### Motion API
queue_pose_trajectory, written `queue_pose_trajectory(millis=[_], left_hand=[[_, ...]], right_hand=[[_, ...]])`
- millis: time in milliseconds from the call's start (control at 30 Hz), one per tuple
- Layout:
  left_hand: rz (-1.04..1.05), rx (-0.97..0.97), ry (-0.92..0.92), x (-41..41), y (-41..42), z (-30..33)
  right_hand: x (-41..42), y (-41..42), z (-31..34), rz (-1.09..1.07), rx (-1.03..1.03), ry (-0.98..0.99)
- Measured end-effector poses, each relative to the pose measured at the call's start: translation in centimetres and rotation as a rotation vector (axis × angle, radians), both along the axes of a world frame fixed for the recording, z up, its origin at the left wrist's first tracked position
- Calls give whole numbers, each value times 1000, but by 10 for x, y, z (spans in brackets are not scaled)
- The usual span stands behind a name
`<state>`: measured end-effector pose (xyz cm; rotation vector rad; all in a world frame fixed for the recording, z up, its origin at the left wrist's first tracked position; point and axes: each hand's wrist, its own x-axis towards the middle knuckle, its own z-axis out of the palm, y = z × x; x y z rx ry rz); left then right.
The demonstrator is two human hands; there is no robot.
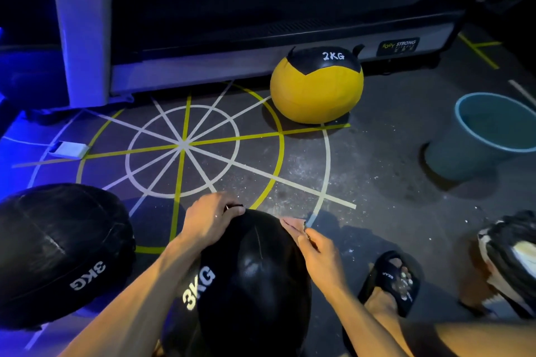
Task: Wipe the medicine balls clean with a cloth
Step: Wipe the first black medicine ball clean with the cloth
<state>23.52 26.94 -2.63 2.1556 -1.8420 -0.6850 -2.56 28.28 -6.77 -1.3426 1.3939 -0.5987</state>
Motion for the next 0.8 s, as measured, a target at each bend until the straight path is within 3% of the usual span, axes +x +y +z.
queue_pose_trajectory(millis=[267,400,567,633,733,800], left_hand=[[-89,-293,127,-22,41,30],[-62,-334,181,-22,45,18],[-12,-373,286,-21,54,2],[-4,-399,304,-20,58,-1],[-5,-386,351,-13,63,-3],[9,-374,411,-10,68,-4]], right_hand=[[-1,-7,25,-92,-194,-192],[1,-11,13,-113,-246,-27],[9,-8,-4,-428,-178,58],[30,9,3,-361,-258,63],[47,19,6,-36,-561,91],[35,-5,0,-7,-603,120]])
